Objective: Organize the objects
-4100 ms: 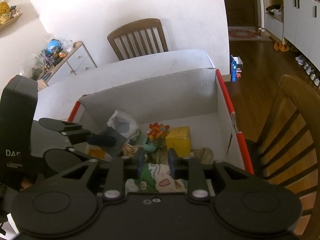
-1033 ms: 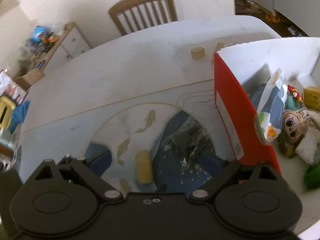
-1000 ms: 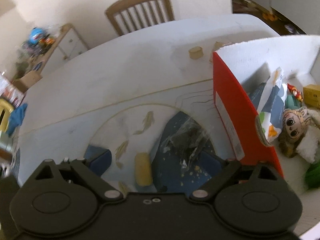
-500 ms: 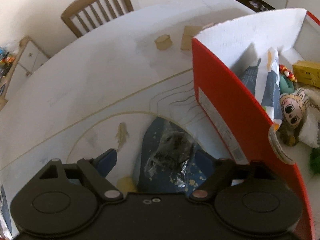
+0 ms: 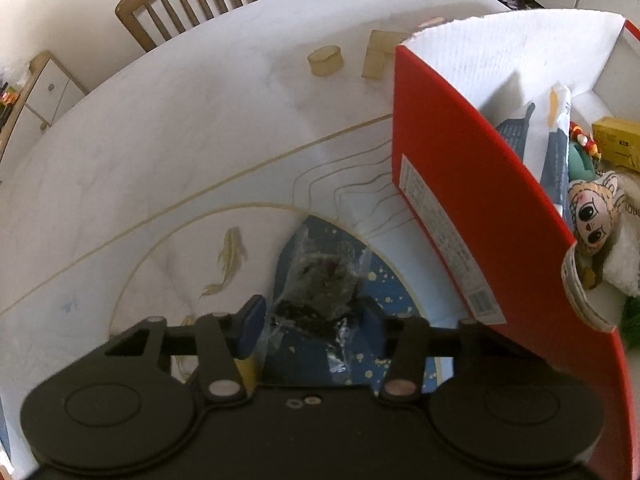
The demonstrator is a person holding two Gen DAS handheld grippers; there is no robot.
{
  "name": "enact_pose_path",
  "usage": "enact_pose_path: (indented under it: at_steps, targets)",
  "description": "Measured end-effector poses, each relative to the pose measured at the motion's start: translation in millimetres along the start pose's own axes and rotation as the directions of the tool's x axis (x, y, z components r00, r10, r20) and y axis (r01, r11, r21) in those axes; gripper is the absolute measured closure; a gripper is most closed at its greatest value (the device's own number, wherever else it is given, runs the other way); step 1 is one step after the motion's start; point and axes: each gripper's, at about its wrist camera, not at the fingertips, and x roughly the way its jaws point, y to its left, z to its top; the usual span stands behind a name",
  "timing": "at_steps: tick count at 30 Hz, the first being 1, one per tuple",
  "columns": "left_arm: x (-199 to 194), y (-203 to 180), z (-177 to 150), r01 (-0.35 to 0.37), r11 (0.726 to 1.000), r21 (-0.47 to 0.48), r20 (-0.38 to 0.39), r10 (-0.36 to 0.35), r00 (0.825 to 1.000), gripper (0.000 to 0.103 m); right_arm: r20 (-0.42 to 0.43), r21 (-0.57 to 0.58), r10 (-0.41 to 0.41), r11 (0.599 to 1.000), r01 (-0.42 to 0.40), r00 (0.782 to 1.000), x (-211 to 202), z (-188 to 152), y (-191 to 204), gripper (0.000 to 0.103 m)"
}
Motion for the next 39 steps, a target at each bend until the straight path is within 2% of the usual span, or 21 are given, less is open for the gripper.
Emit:
enact_pose_path:
  at_steps: [1, 6, 12, 22, 30, 39]
  targets:
    - [1, 2, 1, 0.004, 1.0, -0.009, -0.004, -0.004, 1.0, 0.078, 0.001, 0.001, 0.0, 1.0, 0.0, 1.0, -1, 0, 0, 0.057]
    - [-1, 16, 5, 0.026, 0.998, -0.059, -0.023, -0.028, 0.999, 0.082, 0.011, -0.003, 0.026, 1.0, -0.026, 1.0, -5, -2, -3, 0.063]
    - [-11, 22, 3, 0.007, 0.996, -0.084, -0.03, -0.01, 1.0, 0.082, 0.027, -0.018, 0.073, 0.997, -0.072, 0.997, -21, -5, -5, 0.066]
    - [-47, 39, 20, -0.026, 0.994, -0.108, 0.004, 0.027, 1.0, 0.082, 0.064, -0.072, 0.171, 0.983, -0.166, 0.983, -74, -11, -15, 0.066]
    - [-78, 23, 32, -0.019, 0.996, -0.085, 0.027, 0.021, 0.999, 0.082, 0.085, -0.139, 0.225, 0.967, -0.212, 0.971, -111, -13, -34, 0.066]
    - [-99, -16, 54, 0.005, 0.997, -0.078, 0.055, 0.0, 0.998, 0.082, 0.117, -0.185, 0.247, 0.957, -0.223, 0.962, -146, -17, -81, 0.066]
